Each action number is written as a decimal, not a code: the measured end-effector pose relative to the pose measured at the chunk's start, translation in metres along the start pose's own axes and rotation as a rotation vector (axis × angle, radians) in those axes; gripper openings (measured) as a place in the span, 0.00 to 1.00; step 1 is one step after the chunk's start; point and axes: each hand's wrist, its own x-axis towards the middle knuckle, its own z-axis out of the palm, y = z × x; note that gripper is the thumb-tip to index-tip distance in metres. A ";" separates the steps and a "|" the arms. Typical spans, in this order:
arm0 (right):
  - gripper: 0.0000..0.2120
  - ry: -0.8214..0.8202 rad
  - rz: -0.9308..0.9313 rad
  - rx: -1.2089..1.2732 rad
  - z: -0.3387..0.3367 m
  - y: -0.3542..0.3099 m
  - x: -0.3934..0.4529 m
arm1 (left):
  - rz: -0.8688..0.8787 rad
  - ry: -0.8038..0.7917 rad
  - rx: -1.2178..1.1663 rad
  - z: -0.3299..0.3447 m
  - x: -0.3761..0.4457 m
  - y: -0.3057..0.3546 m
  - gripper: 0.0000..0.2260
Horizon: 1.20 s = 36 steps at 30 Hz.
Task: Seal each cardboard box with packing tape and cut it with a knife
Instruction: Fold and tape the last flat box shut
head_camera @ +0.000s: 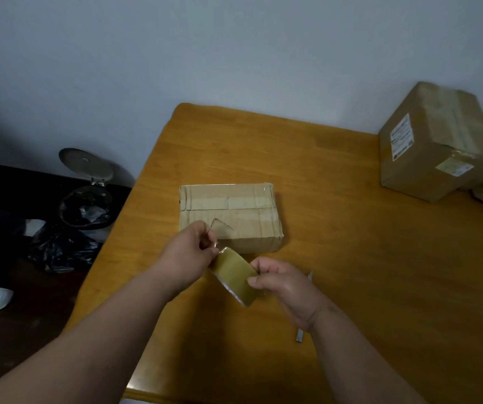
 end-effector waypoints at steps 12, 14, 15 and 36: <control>0.11 0.082 0.100 -0.112 0.001 -0.007 0.013 | 0.228 -0.137 0.355 -0.039 0.041 0.035 0.10; 0.15 -0.027 0.026 0.096 0.001 -0.010 0.010 | 0.136 -0.204 0.196 -0.056 0.056 0.041 0.10; 0.17 -0.074 -0.007 0.190 0.004 -0.013 0.009 | 0.108 -0.234 0.124 -0.064 0.063 0.045 0.10; 0.17 0.101 0.302 0.113 -0.012 -0.016 0.012 | 0.110 -0.466 0.210 -0.100 0.183 0.065 0.12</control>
